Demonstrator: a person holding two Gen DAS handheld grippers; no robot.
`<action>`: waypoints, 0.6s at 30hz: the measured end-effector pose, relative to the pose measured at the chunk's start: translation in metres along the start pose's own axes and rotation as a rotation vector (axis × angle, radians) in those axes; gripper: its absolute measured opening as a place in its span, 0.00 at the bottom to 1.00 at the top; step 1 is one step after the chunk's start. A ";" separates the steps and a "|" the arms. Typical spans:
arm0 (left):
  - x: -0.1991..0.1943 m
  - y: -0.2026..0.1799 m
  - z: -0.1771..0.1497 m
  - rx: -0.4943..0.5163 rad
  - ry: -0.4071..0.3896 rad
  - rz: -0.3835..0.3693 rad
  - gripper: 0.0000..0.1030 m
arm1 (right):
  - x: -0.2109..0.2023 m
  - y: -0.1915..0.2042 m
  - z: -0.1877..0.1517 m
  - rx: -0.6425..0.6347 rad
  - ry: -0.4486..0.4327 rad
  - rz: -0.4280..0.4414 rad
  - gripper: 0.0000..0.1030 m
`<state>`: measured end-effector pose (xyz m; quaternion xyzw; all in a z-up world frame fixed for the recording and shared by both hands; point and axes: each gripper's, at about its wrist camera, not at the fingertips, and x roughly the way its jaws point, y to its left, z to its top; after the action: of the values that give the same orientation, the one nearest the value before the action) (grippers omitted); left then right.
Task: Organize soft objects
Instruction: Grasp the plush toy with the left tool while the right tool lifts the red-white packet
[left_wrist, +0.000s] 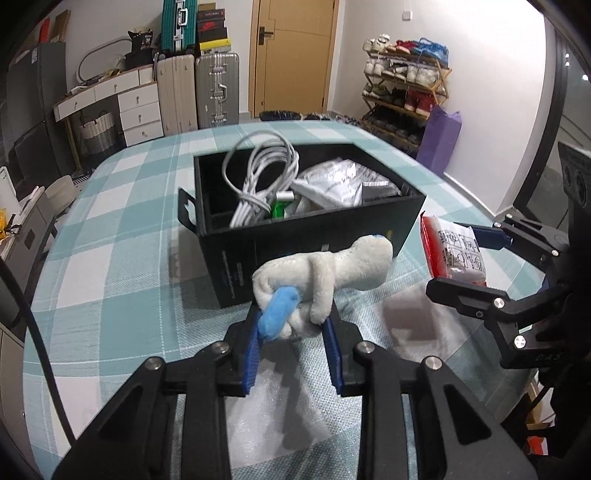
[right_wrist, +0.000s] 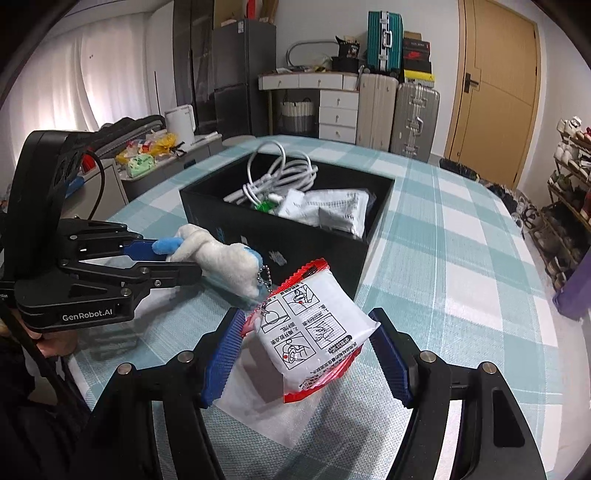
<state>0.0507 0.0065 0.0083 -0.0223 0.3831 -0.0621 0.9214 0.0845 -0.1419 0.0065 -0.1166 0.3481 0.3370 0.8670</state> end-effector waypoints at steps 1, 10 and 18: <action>-0.003 0.001 0.001 -0.002 -0.008 -0.001 0.27 | -0.002 0.000 0.001 -0.001 -0.007 0.001 0.68; -0.018 0.010 0.017 -0.013 -0.060 0.013 0.27 | -0.018 0.001 0.014 -0.011 -0.075 -0.004 0.68; -0.019 0.015 0.031 -0.002 -0.083 0.029 0.27 | -0.022 0.001 0.028 -0.023 -0.112 -0.003 0.68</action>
<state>0.0611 0.0235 0.0426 -0.0202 0.3447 -0.0471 0.9373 0.0870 -0.1399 0.0419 -0.1080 0.2950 0.3456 0.8842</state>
